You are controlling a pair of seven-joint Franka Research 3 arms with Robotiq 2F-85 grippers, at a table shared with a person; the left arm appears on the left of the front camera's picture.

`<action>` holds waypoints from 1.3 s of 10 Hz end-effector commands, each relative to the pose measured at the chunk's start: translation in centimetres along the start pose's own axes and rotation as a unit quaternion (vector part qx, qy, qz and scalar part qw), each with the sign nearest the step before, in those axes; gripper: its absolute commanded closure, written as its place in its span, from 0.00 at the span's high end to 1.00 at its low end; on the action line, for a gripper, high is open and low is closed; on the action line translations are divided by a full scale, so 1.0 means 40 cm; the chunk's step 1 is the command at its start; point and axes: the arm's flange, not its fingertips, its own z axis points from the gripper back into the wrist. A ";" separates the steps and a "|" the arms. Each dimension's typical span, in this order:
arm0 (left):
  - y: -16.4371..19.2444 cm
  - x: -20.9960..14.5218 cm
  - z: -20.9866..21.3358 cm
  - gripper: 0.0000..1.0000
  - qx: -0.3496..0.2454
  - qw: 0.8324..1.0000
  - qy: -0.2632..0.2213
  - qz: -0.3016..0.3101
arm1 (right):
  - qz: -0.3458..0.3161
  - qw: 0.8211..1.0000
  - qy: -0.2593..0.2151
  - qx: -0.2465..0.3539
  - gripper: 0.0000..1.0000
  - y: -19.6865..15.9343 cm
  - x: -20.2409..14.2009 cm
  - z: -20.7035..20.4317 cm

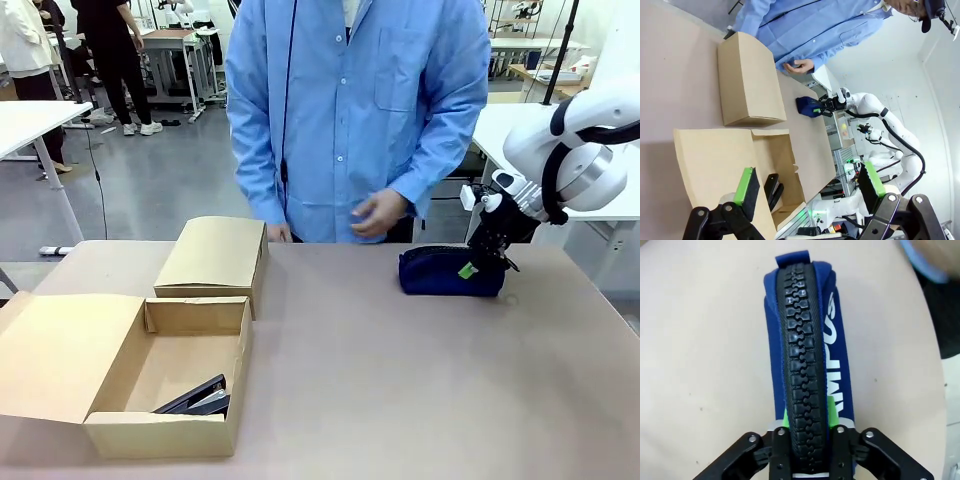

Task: Place items inside the box.
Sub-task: Pick up a Pencil pouch or Stapler and place it inside the Mailer Box closest to the robot.

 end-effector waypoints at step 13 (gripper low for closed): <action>-0.002 -0.009 -0.005 1.00 -0.012 1.000 -0.009 -0.009 | -0.483 0.858 0.075 -0.155 0.00 0.677 -0.017 0.383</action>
